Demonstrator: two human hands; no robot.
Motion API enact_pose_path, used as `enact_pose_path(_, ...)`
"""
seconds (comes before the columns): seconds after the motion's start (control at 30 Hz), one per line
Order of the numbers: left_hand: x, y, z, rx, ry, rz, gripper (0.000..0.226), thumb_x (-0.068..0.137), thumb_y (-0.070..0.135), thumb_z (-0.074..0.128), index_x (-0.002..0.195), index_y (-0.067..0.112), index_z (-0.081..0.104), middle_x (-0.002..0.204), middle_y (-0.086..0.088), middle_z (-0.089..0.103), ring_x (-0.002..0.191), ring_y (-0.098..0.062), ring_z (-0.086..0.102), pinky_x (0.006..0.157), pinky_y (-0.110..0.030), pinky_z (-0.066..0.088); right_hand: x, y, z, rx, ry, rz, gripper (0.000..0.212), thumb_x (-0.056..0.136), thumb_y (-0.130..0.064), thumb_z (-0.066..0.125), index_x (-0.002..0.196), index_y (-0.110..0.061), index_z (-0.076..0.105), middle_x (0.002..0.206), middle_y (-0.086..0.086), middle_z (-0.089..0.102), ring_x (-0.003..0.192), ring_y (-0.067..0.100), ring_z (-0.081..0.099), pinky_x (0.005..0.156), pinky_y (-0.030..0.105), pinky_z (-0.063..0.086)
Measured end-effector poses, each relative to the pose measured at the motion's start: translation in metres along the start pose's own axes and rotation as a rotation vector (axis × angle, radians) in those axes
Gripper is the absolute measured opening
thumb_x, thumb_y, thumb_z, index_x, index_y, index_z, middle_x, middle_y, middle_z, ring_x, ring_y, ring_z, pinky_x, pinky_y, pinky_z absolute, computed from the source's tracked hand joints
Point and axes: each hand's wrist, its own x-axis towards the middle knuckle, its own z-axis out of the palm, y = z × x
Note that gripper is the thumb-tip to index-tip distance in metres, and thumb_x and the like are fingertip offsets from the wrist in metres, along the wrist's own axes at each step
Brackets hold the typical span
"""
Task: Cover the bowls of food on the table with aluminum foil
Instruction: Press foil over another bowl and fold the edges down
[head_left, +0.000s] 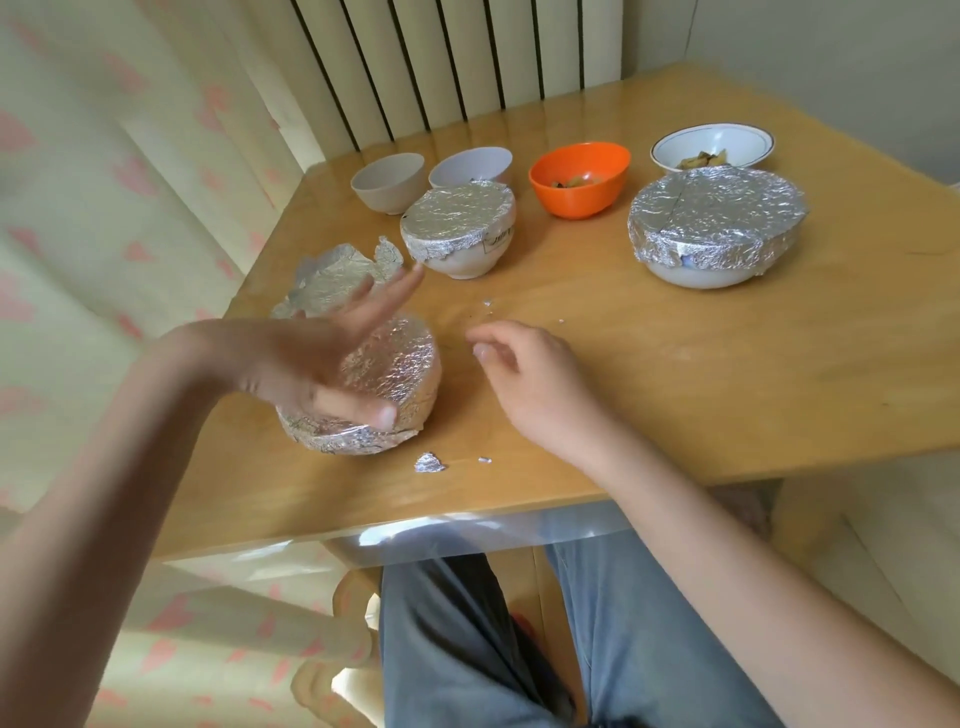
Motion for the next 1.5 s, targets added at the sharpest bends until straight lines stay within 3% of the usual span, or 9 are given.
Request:
enact_pose_path(0.1, -0.003, -0.024, 0.019, -0.217, 0.584, 0.019, 0.085, 0.080, 0.084, 0.035, 0.151, 0.039, 0.024, 0.158, 0.016, 0.019, 0.145, 0.004, 0.013, 0.116, -0.018, 0.011, 0.012, -0.018, 0.000, 0.311, 0.054, 0.153, 0.038, 0.102, -0.022, 0.040, 0.115, 0.009, 0.057, 0.118, 0.023, 0.061, 0.111, 0.033, 0.055, 0.092, 0.036, 0.039)
enact_pose_path(0.17, 0.001, -0.033, 0.045, -0.502, 1.015, -0.070, 0.044, 0.100, 0.059, 0.030, 0.121, 0.035, 0.061, 0.126, 0.000, 0.060, 0.120, -0.004, 0.053, 0.105, -0.014, 0.034, 0.032, -0.030, 0.000, 0.381, 0.054, 0.202, 0.044, 0.102, -0.030, 0.037, 0.116, 0.008, 0.056, 0.120, 0.022, 0.060, 0.112, 0.032, 0.055, 0.094, 0.039, 0.042)
enact_pose_path(0.27, 0.009, -0.033, 0.077, -1.083, 1.233, -0.266, 0.048, 0.106, 0.041, 0.026, 0.111, 0.017, 0.067, 0.117, -0.011, 0.068, 0.107, -0.012, 0.065, 0.099, -0.026, 0.047, 0.053, -0.046, 0.018, 0.404, -0.072, 0.178, 0.049, 0.102, -0.039, 0.032, 0.122, -0.002, 0.057, 0.124, 0.012, 0.061, 0.116, 0.024, 0.054, 0.097, 0.037, 0.040)
enact_pose_path(0.43, 0.017, -0.007, 0.089, -1.703, 1.099, -0.351, 0.058, 0.100, 0.055, 0.030, 0.111, 0.011, 0.066, 0.099, -0.008, 0.075, 0.094, -0.024, 0.071, 0.087, -0.038, 0.054, 0.064, -0.049, 0.044, 0.467, -0.200, 0.205, 0.057, 0.097, -0.057, 0.032, 0.127, -0.017, 0.058, 0.128, 0.001, 0.058, 0.105, 0.012, 0.053, 0.083, 0.028, 0.033)
enact_pose_path(0.53, 0.020, -0.002, 0.088, -1.887, 1.133, -0.354, 0.050, 0.096, 0.055, 0.042, 0.102, 0.011, 0.066, 0.092, -0.010, 0.076, 0.088, -0.027, 0.072, 0.086, -0.041, 0.054, 0.067, -0.045, 0.043, 0.554, -0.284, 0.276, 0.066, 0.094, -0.063, 0.033, 0.141, -0.018, 0.045, 0.150, -0.003, 0.037, 0.135, 0.017, 0.034, 0.097, 0.029, 0.026)
enact_pose_path(1.0, 0.022, 0.002, 0.089, -1.909, 1.142, -0.322, 0.049, 0.099, 0.052, 0.038, 0.096, 0.011, 0.064, 0.079, -0.007, 0.076, 0.076, -0.023, 0.073, 0.084, -0.038, 0.054, 0.064, -0.044, 0.050, 0.684, -0.184, 0.292, 0.068, 0.092, -0.068, 0.026, 0.148, -0.029, 0.031, 0.147, 0.000, 0.042, 0.128, 0.018, 0.045, 0.112, 0.042, 0.030)
enact_pose_path(1.2, 0.015, -0.008, 0.089, -1.897, 1.051, -0.334, 0.067, 0.092, 0.066, 0.037, 0.111, 0.008, 0.065, 0.105, -0.015, 0.073, 0.105, -0.035, 0.068, 0.096, -0.048, 0.050, 0.065, -0.043, 0.054, 0.737, -0.165, 0.292, 0.096, 0.067, -0.085, 0.028, 0.143, -0.028, 0.042, 0.130, 0.002, 0.059, 0.126, 0.019, 0.049, 0.112, 0.048, 0.028)
enact_pose_path(1.4, 0.013, -0.017, 0.082, -1.763, 0.955, -0.302, 0.080, 0.090, 0.074, 0.025, 0.110, 0.010, 0.067, 0.106, -0.015, 0.073, 0.099, -0.032, 0.070, 0.095, -0.048, 0.050, 0.054, -0.041, 0.061, 0.781, -0.018, 0.504, 0.104, 0.056, -0.089, 0.024, 0.124, -0.019, 0.059, 0.121, 0.004, 0.063, 0.108, 0.023, 0.059, 0.097, 0.042, 0.043)
enact_pose_path(1.5, 0.015, -0.021, 0.079, -1.744, 0.914, -0.291, 0.081, 0.088, 0.076, 0.029, 0.113, 0.008, 0.063, 0.108, -0.017, 0.072, 0.102, -0.034, 0.069, 0.098, -0.051, 0.047, 0.048, -0.043, 0.060, 0.769, -0.044, 0.520, 0.087, 0.077, -0.082, 0.024, 0.130, -0.020, 0.053, 0.126, -0.005, 0.057, 0.109, 0.018, 0.054, 0.092, 0.036, 0.041)
